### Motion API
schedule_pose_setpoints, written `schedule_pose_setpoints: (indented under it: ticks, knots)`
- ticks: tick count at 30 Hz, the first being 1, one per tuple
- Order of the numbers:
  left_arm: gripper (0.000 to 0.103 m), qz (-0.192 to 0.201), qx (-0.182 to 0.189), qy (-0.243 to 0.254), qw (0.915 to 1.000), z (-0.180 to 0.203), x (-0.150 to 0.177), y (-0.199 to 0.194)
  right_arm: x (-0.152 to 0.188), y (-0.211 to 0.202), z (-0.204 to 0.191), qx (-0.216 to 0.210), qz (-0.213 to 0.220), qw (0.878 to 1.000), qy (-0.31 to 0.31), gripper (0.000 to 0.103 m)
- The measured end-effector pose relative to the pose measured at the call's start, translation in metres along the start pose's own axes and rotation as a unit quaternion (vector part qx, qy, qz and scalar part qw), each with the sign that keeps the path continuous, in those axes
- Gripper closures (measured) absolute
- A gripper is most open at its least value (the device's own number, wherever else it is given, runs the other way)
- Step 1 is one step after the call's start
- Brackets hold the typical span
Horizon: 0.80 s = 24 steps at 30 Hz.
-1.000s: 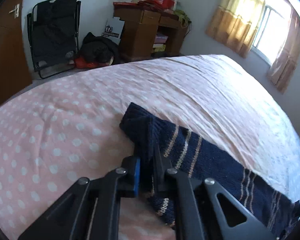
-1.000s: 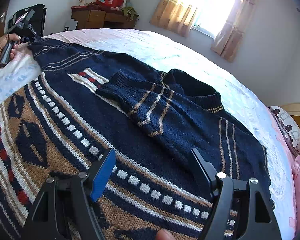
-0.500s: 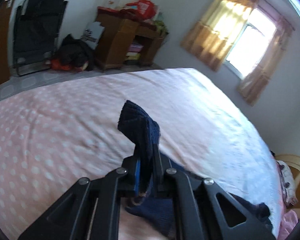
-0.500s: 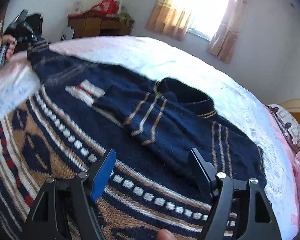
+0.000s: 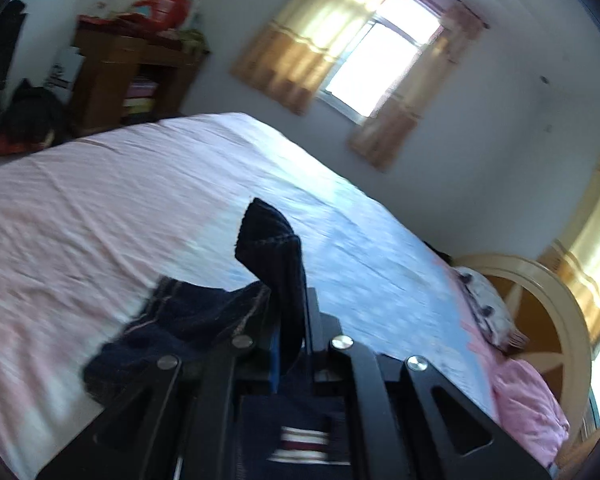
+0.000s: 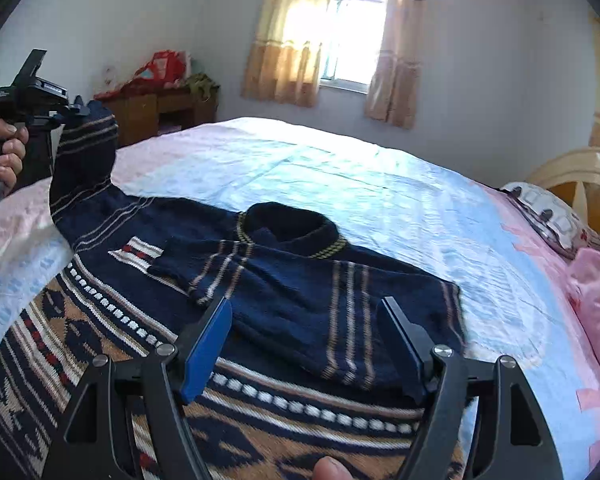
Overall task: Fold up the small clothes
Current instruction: 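Grasp the other sleeve cuff with the left gripper and fold it across the body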
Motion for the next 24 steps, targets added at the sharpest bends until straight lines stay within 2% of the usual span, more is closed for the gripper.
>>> schedule_pose_setpoints:
  ticks: [7,14,17,24]
  knots:
    - [0.094,-0.038,0.062,0.014,0.9972,0.082,0.056,0.014,0.027,-0.018,0.031,0.012,-0.004,0.999,0.032,0.028]
    - [0.094,-0.105,0.09,0.039,0.9896,0.147,0.134,0.048,0.052,-0.029,0.063,0.026,-0.011,0.997,0.077,0.028]
    - [0.094,-0.124,0.09,0.054,0.9867,0.165,0.172,0.062,0.065,-0.032,0.072,0.031,-0.021,0.995,0.092,0.028]
    - [0.094,-0.159,0.064,0.088,0.9813,0.181,0.225,0.102,0.09,-0.036,0.084,0.032,-0.032,0.992,0.114,0.028]
Point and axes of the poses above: each gripper's, at about its wrist camera, not at the fingertips, and y roughly the way its jaws point, z to its right, x to its underside, the point moved 8 cm from there along y, roughly the way its jaws point, and after that the axes turned 13 degrees about -y, right-handed, at the moved point
